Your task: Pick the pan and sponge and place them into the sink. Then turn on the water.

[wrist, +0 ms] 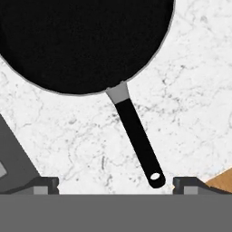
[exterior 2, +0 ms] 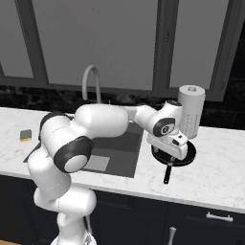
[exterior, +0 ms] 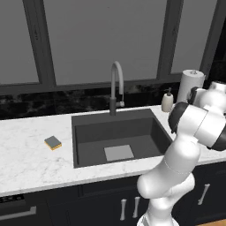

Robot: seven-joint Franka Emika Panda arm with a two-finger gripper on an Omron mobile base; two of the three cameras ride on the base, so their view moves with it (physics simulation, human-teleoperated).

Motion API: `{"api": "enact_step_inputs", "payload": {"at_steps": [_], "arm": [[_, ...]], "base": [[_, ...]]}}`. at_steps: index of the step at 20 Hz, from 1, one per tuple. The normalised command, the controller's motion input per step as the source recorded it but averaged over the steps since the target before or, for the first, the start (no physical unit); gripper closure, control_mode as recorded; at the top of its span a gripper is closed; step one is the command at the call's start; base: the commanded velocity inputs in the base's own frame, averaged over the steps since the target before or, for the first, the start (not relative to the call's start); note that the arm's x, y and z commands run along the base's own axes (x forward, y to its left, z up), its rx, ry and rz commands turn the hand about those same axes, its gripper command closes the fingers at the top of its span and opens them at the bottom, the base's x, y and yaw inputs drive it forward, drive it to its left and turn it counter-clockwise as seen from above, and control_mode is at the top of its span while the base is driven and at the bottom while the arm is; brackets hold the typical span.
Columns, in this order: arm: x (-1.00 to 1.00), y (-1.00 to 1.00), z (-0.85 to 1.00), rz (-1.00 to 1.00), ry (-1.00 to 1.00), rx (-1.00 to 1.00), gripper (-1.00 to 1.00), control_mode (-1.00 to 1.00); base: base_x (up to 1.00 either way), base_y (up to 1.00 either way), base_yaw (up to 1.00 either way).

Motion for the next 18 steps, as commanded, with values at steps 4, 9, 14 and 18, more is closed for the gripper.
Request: {"api": "enact_step_inputs", "payload": {"at_steps": [4,9,14,18], "arm": [[0.00,-0.04,-0.39,0.00,0.00,0.04,-1.00,-1.00],[0.02,-0.04,-0.30,0.00,0.00,0.03,-1.00,-1.00],[0.09,-0.28,-0.09,0.00,0.03,0.10,-1.00,-1.00],[0.09,-0.29,-0.14,0.00,0.05,0.03,-1.00,-1.00]], "base": [[0.00,0.00,0.00],[0.00,0.00,0.00],[0.00,0.00,0.00],[0.00,0.00,0.00]]}}
